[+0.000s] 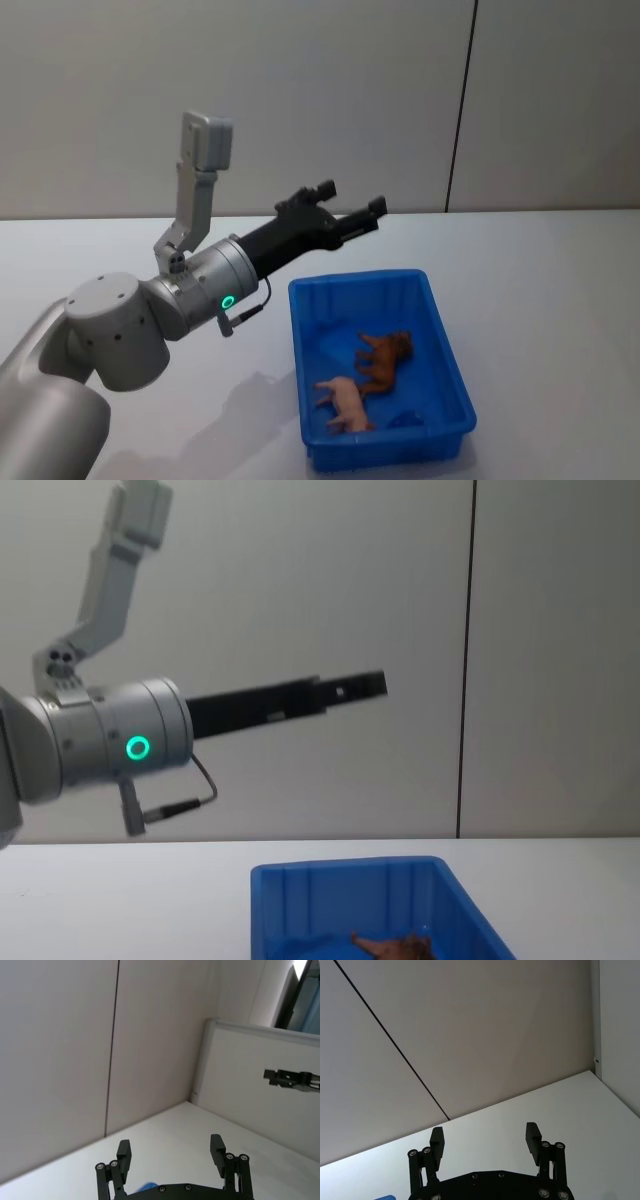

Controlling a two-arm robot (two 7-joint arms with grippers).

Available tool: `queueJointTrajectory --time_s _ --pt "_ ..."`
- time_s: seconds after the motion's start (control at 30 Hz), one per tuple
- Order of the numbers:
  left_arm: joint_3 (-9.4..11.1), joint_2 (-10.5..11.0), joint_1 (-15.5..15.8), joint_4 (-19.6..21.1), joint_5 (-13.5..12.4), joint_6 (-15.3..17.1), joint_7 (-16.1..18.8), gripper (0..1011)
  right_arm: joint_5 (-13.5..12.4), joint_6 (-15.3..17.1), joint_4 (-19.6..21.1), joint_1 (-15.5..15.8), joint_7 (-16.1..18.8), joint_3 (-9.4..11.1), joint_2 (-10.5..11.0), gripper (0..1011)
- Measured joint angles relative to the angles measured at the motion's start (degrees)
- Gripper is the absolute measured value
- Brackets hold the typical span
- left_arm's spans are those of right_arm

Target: Pick up the two dolls from the table and place them into the box.

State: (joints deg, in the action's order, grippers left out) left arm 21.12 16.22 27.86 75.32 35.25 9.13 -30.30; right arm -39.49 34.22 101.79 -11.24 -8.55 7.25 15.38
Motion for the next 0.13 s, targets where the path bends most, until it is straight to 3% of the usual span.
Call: queueJointTrajectory --time_s 0.13 --pt "-0.24 0.43 -0.71 1.96 -0.6 -2.73 2.34 1001 0.0 0.0 0.0 0.0 0.0 0.0 0.0 1001"
